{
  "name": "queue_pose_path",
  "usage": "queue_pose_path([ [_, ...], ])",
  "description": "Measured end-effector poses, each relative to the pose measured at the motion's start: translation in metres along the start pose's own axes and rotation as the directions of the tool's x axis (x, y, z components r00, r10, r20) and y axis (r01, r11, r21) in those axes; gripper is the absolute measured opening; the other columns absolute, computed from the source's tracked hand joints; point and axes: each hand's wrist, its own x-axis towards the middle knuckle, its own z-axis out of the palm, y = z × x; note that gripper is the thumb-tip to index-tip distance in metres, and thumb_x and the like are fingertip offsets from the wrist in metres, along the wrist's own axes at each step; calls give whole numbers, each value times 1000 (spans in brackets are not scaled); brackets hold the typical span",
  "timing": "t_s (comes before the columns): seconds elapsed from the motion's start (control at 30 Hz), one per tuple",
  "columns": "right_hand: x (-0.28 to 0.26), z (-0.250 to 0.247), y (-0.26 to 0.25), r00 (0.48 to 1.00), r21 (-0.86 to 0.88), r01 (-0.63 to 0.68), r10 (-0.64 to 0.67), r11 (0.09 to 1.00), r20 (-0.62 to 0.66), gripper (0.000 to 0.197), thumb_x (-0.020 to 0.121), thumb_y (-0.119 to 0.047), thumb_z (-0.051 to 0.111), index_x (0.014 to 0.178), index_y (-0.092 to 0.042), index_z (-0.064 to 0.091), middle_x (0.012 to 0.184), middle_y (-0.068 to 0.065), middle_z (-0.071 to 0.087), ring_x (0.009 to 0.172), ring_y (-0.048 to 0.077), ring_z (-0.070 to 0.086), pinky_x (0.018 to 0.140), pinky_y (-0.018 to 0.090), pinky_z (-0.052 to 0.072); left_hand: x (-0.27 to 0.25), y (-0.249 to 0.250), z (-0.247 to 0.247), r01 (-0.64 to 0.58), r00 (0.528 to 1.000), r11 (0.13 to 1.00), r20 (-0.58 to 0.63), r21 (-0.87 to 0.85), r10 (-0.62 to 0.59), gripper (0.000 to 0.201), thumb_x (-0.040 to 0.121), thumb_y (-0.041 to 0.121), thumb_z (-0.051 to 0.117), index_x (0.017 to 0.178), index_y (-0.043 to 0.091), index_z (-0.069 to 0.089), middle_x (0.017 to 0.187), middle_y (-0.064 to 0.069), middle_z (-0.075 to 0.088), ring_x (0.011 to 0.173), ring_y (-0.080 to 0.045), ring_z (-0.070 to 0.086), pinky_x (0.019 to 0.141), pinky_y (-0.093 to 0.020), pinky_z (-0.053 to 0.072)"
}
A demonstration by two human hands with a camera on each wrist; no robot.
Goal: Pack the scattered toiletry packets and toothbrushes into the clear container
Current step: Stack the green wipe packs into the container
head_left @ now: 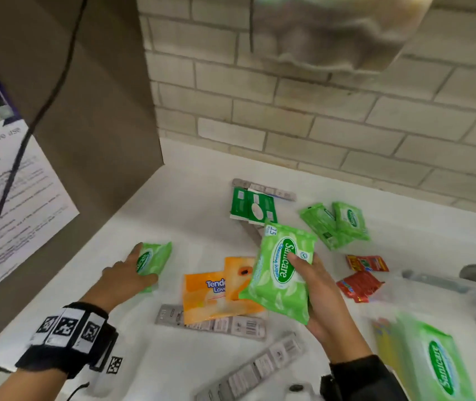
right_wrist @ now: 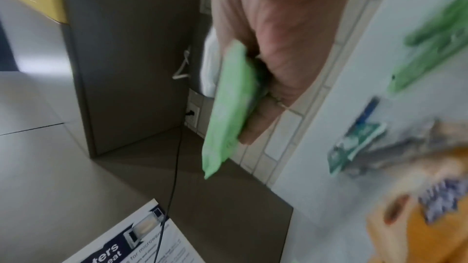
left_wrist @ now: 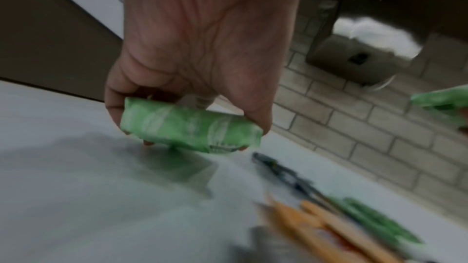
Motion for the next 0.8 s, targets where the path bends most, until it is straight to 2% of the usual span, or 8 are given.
queue_pose_path([
  [0.07,-16,-20,-16,980,-206,107,-138,973,-144,35,86,-11,59,120,-14,50,116,13,67,104,31,65,89,51,53,-15,31,5,-99,995,992,25,-74,101,98,55,62,45,144,42,7,123,-13,54,108,-33,52,94,-40,43],
  [0.17,-47,-60,-42,870,-609,220,-436,762,-232,31,85,-8,63,107,-26,50,102,-1,67,87,0,66,72,11,53,-44,87,17,-257,965,950,-5,-178,261,92,55,61,44,141,47,13,113,-10,54,95,-26,57,75,-34,47],
  [0.23,-73,-91,-60,776,-730,233,-575,643,-259,36,84,-8,63,107,-31,47,95,-13,62,78,-13,62,60,-1,45,-65,126,31,-363,931,908,-33,-208,365,88,60,59,48,138,53,9,116,-5,50,95,-21,55,70,-29,44],
  [0.4,-103,-158,-82,602,-772,142,-673,620,-429,57,88,-7,59,138,-10,32,124,7,56,106,20,57,65,-2,39,-116,206,70,-570,820,792,-85,-218,566,88,76,43,63,137,58,2,124,-4,44,106,-23,53,80,-34,44],
  [0.53,-92,-188,-73,688,-695,86,-547,713,-476,71,89,-6,57,146,-12,16,143,12,43,125,26,49,96,25,39,-151,259,100,-666,743,723,-87,-184,663,90,72,48,62,139,54,2,135,0,38,119,-20,47,83,-28,38],
  [0.7,-95,-212,-70,800,-661,-43,-370,749,-472,71,89,-13,59,146,-14,18,144,9,41,132,26,42,105,33,34,-182,302,131,-725,687,678,-56,-118,725,89,75,49,59,139,53,-2,121,4,40,88,-12,49,68,-23,39],
  [0.73,-97,-216,-68,826,-698,-105,-328,708,-457,70,89,-16,59,146,-13,19,144,9,41,132,26,41,105,31,34,-187,307,136,-729,683,675,-50,-116,729,88,75,49,58,139,54,-2,120,4,40,85,-12,51,67,-24,41],
  [0.8,-103,-219,-59,873,-868,-280,-268,409,-408,65,91,-28,56,145,-14,23,141,10,43,129,28,40,103,31,34,-195,315,147,-735,677,670,-44,-110,735,88,73,51,57,138,54,-2,117,4,39,82,-17,57,68,-29,48],
])
